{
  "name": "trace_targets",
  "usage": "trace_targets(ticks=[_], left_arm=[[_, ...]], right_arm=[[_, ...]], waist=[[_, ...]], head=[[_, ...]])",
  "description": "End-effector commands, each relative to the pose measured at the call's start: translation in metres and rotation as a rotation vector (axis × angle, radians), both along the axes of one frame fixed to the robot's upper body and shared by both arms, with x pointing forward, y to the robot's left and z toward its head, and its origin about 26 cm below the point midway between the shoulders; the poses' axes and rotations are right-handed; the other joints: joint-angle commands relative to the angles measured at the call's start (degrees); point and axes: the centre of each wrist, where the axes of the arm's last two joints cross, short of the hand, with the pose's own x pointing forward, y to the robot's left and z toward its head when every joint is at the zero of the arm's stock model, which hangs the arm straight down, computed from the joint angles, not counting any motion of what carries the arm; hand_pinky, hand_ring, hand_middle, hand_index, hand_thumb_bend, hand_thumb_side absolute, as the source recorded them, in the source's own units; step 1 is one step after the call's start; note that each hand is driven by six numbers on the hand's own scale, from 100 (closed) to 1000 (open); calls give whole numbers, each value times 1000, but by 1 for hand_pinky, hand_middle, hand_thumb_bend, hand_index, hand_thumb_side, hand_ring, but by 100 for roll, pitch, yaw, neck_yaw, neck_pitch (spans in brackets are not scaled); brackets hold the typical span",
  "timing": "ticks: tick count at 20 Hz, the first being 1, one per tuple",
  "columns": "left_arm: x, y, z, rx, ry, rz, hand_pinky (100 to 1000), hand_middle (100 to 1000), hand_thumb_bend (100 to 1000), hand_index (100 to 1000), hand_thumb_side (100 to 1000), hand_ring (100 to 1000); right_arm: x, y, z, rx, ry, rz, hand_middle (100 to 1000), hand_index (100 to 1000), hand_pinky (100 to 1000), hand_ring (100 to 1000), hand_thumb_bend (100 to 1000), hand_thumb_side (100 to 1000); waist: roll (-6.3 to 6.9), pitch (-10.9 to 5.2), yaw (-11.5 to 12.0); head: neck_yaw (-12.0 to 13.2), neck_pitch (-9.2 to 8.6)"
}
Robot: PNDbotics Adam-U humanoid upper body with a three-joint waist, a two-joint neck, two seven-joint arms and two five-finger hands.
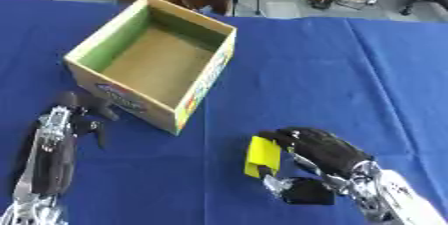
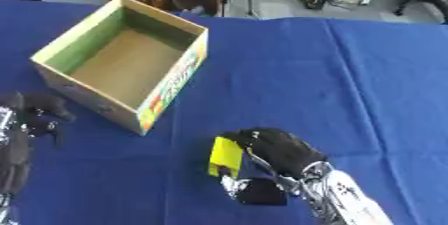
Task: Pick up objects on the table and place them in the box.
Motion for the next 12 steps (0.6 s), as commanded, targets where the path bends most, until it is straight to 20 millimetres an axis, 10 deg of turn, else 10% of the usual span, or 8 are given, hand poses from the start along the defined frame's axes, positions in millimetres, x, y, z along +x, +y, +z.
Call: trace_targets(ticks=[1, 12], left_arm=[[0, 2, 5, 11, -20, 2, 243, 468, 100, 606, 978, 530], [0, 1, 5, 21, -24, -4, 243, 469, 100, 606, 962, 532]], right_arm=[[1, -1, -4, -14, 26, 6, 774, 934, 826, 865, 100, 1000], [6, -3, -4, 21, 81, 11, 713, 834, 798, 819, 100, 1000]], waist=[[22, -60, 9], [52, 2, 37]], head=[[-27, 11], [-70, -53]])
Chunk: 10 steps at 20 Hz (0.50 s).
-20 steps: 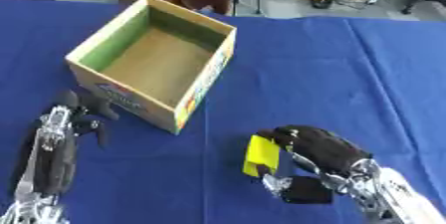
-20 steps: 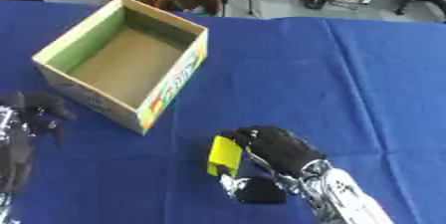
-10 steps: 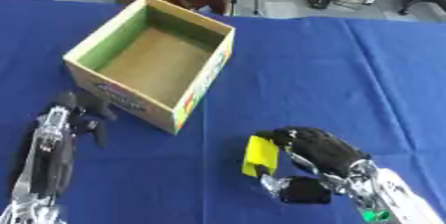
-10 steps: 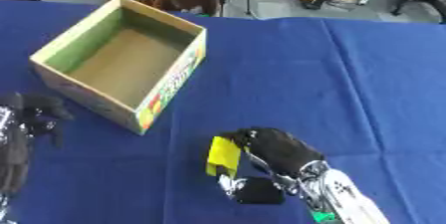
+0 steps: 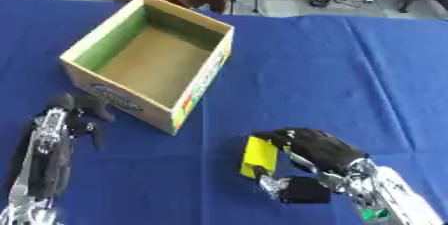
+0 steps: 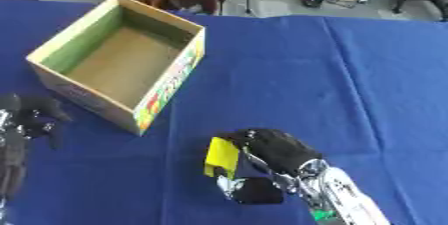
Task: Pick up objects on the table and place them in the box.
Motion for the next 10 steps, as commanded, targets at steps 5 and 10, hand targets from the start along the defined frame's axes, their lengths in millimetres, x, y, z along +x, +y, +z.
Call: trace_targets(ticks=[5, 10], left_arm=[[0, 0, 5, 17, -24, -5, 243, 469, 100, 606, 955, 533], [0, 0, 5, 22, -27, -5, 242, 469, 100, 606, 948, 534]], right_arm=[[4, -3, -8, 47, 48, -28, 609, 768, 749, 759, 100, 1000], [3, -3, -9, 83, 40, -45, 496, 778, 722, 704, 100, 1000]], waist=[[54, -9, 38], [61, 37, 84]], head=[[-24, -74], [-37, -99]])
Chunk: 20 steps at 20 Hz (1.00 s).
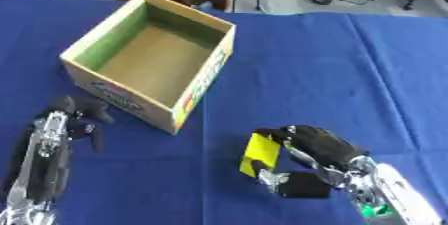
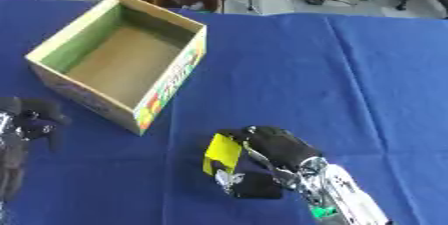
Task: Pick up objects on the table and place them in the box.
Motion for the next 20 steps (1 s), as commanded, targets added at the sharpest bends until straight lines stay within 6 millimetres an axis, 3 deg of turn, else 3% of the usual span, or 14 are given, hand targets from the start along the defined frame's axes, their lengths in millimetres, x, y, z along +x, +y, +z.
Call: trace_targets(ticks=[1, 4, 9, 13, 15, 20], left_arm=[[0, 0, 5, 9, -22, -4, 242, 469, 100, 606, 947, 534], [0, 0, 5, 10, -25, -4, 242, 469, 100, 605, 939, 534], [0, -1, 5, 12, -24, -8, 243, 470, 100, 606, 951, 535], [0, -1, 5, 14, -23, -10, 244, 471, 100, 606, 952, 537], [0, -1, 5, 15, -23, -10, 244, 471, 100, 606, 952, 537], [0, -1, 5, 19, -19, -10, 245, 472, 100, 607, 954, 538]], right_arm=[[2, -1, -12, 1, 43, -14, 485, 799, 719, 697, 100, 977], [2, 0, -15, -7, 53, -16, 433, 844, 707, 673, 100, 817], [2, 2, -18, -8, 66, -11, 381, 811, 687, 632, 100, 730], [1, 2, -17, 12, 57, -16, 318, 769, 651, 578, 100, 603], [1, 2, -18, 19, 57, -18, 316, 763, 646, 573, 100, 601], [0, 2, -15, 55, 23, -34, 254, 631, 611, 524, 100, 568]], waist=[[38, -36, 20], [42, -23, 37], [42, -6, 67], [40, 19, 70], [39, 27, 69], [41, 35, 68]], head=[[-27, -60], [-41, -71], [-52, -86], [-61, -85], [-60, -82], [-60, -87]])
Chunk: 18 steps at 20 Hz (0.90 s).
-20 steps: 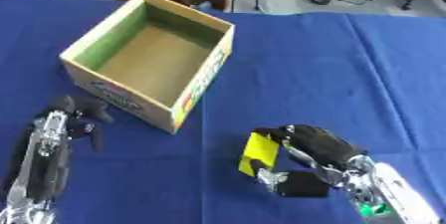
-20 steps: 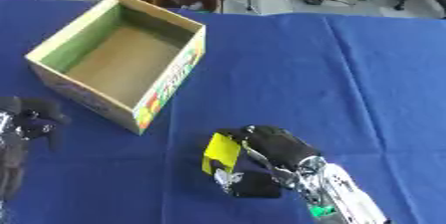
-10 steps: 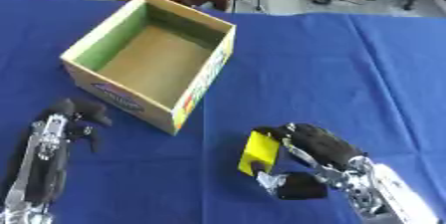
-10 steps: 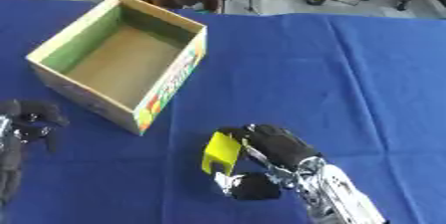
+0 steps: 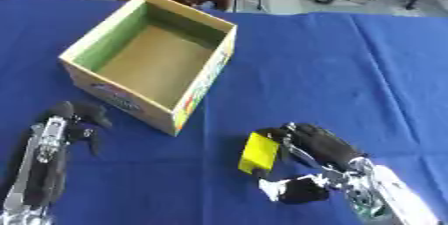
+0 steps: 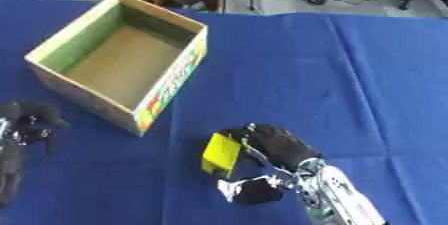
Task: Pick up objects on the table and place them in the box.
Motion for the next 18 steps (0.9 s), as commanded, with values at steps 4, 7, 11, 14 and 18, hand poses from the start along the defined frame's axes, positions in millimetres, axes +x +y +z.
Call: trace_targets(ticks=[4, 7, 11, 14, 18], left_arm=[[0, -1, 4, 7, -16, -9, 246, 472, 100, 607, 955, 539], [0, -1, 4, 7, -15, -9, 246, 473, 100, 608, 956, 540], [0, -2, 4, 8, -14, -10, 247, 474, 100, 609, 957, 540], [0, -2, 3, 11, -11, -11, 247, 474, 100, 609, 958, 541], [1, -2, 3, 14, -8, -12, 247, 474, 100, 610, 958, 541]], right_arm=[[0, 0, -14, 32, 21, -27, 229, 586, 598, 506, 100, 605], [-1, 0, -13, 57, 0, -32, 210, 556, 591, 495, 100, 618], [-1, 0, -12, 81, -21, -32, 187, 518, 582, 482, 100, 616], [-2, 0, -11, 97, -32, -30, 180, 506, 579, 477, 100, 610], [-2, -3, -3, 124, -73, -34, 163, 468, 568, 463, 100, 568]], waist=[[44, -37, 17], [50, -37, 26], [56, -39, 33], [59, -39, 32], [62, -40, 25]], head=[[-21, -55], [-28, -59], [-34, -67], [-34, -72], [-24, -82]])
